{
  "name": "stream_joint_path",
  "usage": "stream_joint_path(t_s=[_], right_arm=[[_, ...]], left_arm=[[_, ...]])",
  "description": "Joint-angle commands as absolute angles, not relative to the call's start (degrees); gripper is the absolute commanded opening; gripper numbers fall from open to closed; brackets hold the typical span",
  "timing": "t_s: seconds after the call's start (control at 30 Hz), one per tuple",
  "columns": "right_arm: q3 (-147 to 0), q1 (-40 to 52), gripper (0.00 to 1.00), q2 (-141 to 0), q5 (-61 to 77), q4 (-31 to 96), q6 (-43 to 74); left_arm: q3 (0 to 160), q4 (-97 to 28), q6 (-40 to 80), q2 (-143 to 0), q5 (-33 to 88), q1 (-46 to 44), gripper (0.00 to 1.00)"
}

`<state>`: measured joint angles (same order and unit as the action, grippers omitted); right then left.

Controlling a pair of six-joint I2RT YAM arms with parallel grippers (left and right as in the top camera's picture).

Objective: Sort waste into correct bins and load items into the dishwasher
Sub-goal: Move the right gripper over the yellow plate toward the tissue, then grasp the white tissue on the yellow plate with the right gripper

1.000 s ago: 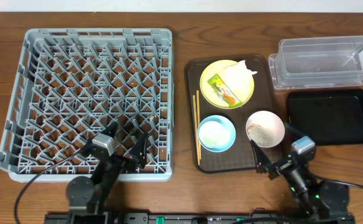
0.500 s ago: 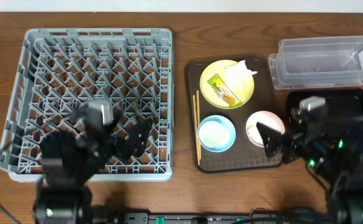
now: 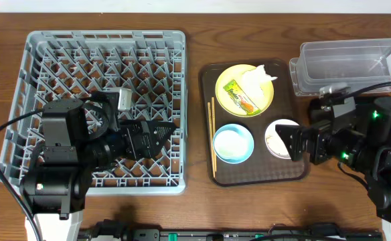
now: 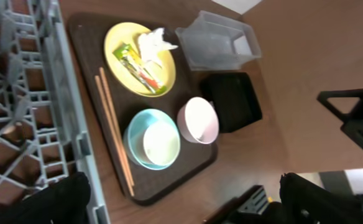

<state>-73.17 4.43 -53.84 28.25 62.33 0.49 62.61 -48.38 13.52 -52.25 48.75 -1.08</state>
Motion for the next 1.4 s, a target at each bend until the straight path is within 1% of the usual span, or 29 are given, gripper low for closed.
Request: stream_joint_path(t_s=[0.0,0.1,0.17,0.23,0.3,0.37,0.47,0.53,0.73,0.87,0.97,1.0,1.07,1.23,1.3,1.37], right_arm=[[-74.3,4.9,0.99,-53.7,31.1,62.7,4.3],[-74.3,4.9,0.99,-54.1,29.6,62.9,5.5],[-74.3,4.9,0.99,-55.0,26.3,64.0,6.3],[-74.3,4.9,0.99,-56.6,23.2,65.3,6.5],[-74.3,4.9,0.99,-58.8,21.1,66.3,7.0],[-74.3,4.9,0.99,-61.5,20.8,66.6,8.9],[-74.9,6.2,0.99,-66.0,20.8,66.6,9.8],[-76.3,8.2,0.99,-69.8,20.1,66.5,9.5],[-84.5,15.4,0.99,-80.8,9.7,66.2,9.6],[-87.5,16.5,0.99,-87.5,1.4,60.0,9.9],[-87.5,15.4,0.89,-92.3,-0.4,54.3,10.5],[-87.5,15.1,0.83,-94.0,-0.4,52.9,10.5],[-87.5,14.9,0.78,-97.6,-0.2,50.2,10.5],[-87.5,15.6,0.75,-106.7,0.7,44.4,10.0],[-87.5,15.8,0.69,-110.0,-0.4,42.5,10.2],[-87.5,15.7,0.68,-112.9,-0.4,40.6,11.2]], left_arm=[[63.9,-48.1,14.3,-52.0,51.6,-1.0,0.98],[64.4,-48.3,14.3,-51.8,50.9,-1.0,0.98],[66.2,-50.1,14.3,-51.8,47.9,-1.0,0.98],[69.4,-53.6,14.2,-51.9,41.8,-1.0,0.98],[73.7,-58.6,14.3,-52.0,33.1,-1.0,0.98],[77.5,-62.5,14.3,-52.1,25.5,-1.0,0.98],[81.3,-66.7,14.3,-52.0,18.6,-1.0,0.98],[81.8,-67.5,14.3,-51.8,18.4,-1.0,0.98],[81.8,-69.4,14.3,-51.8,18.3,-1.0,0.98],[81.7,-69.4,14.3,-51.9,18.3,-1.0,0.98],[81.7,-69.4,14.3,-52.0,18.3,-1.0,0.98],[81.7,-69.4,14.3,-52.0,18.3,-1.0,0.98],[81.7,-69.4,14.3,-52.0,18.3,-1.0,0.98],[81.7,-69.4,14.3,-52.0,18.3,-1.0,0.98],[81.7,-69.4,14.3,-52.0,18.3,-1.0,0.98],[81.7,-69.4,14.3,-52.0,18.3,-1.0,0.98]])
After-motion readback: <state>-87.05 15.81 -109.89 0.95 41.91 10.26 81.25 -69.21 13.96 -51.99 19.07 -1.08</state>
